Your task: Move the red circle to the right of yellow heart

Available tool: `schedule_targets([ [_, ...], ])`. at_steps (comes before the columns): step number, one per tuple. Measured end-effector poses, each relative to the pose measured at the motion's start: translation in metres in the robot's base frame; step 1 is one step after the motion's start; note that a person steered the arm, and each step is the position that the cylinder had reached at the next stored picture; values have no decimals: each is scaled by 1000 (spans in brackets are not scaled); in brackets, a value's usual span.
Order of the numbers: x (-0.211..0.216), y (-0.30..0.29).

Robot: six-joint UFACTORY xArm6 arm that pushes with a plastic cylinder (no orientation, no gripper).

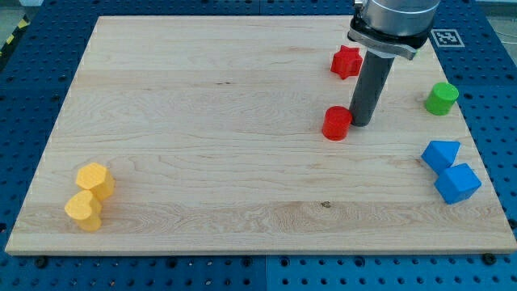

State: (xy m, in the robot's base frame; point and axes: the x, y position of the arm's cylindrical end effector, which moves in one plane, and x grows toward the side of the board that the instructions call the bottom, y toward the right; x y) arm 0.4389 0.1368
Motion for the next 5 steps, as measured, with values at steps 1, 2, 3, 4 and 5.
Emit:
schedule_targets([
  [1,0,-21],
  [2,5,-39],
  [3,20,-51],
  [4,33,-56],
  [5,35,-75],
])
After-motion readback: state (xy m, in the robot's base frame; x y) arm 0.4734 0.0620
